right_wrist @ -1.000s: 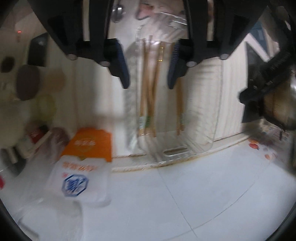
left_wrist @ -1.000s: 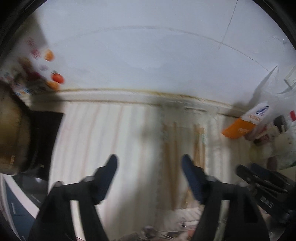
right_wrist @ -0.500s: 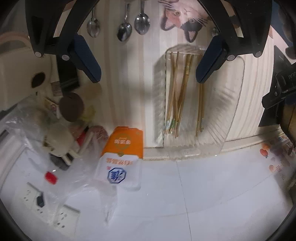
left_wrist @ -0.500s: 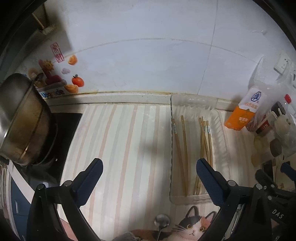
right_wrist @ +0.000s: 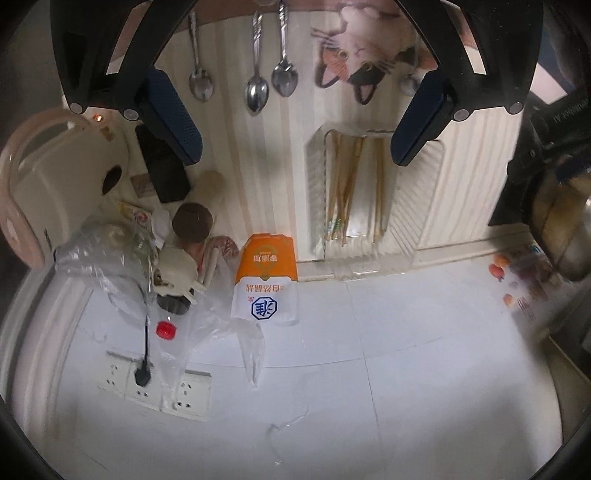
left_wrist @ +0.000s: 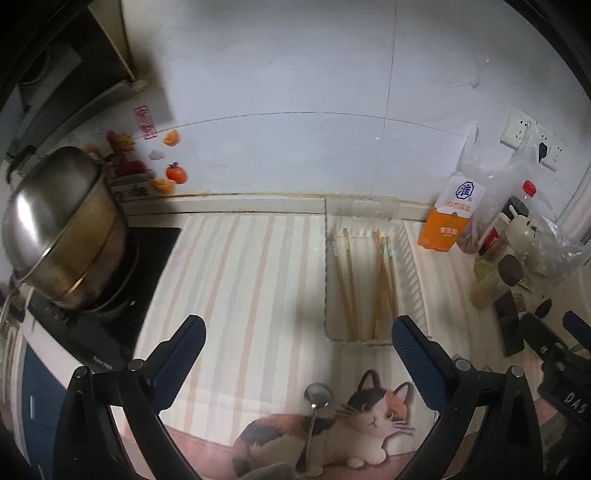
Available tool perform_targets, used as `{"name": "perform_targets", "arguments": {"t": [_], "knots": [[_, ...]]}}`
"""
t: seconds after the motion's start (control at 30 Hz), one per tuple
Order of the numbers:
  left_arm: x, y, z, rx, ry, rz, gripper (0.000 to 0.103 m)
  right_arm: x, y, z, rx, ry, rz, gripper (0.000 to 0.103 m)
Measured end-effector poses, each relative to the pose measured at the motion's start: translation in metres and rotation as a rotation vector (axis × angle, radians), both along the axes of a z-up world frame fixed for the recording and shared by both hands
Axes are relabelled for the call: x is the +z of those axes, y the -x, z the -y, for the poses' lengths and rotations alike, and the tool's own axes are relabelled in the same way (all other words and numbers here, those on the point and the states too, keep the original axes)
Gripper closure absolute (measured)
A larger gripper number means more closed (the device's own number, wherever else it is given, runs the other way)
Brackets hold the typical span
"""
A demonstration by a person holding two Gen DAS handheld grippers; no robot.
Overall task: Organize utensils
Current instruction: 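Withdraw both open tools from the basket, then lower both tools and grasp a steel spoon each by its handle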
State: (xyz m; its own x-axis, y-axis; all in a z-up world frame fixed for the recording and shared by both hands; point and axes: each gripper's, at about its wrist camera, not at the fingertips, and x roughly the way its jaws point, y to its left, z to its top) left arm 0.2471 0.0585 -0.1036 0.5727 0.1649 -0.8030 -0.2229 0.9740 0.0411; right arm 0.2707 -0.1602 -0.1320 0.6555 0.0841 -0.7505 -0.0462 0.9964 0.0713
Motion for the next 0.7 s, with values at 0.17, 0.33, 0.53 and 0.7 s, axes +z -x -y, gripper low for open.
{"name": "perform_targets", "arguments": {"t": [0.17, 0.33, 0.53, 0.7], "knots": [[-0.02, 0.011, -0.01, 0.001, 0.007, -0.046, 0.0, -0.023, 0.011, 0.019, -0.021, -0.067, -0.092, 0.0], [-0.083, 0.022, -0.02, 0.023, 0.0, -0.194, 0.0, -0.087, 0.015, 0.041, -0.045, -0.122, -0.261, 0.035], [-0.174, 0.028, -0.006, -0.033, 0.062, -0.424, 0.006, -0.164, 0.017, 0.04, -0.019, -0.177, -0.436, 0.059], [-0.215, 0.024, 0.011, -0.07, 0.106, -0.508, 0.021, -0.194, 0.01, 0.028, 0.003, -0.137, -0.493, 0.061]]}}
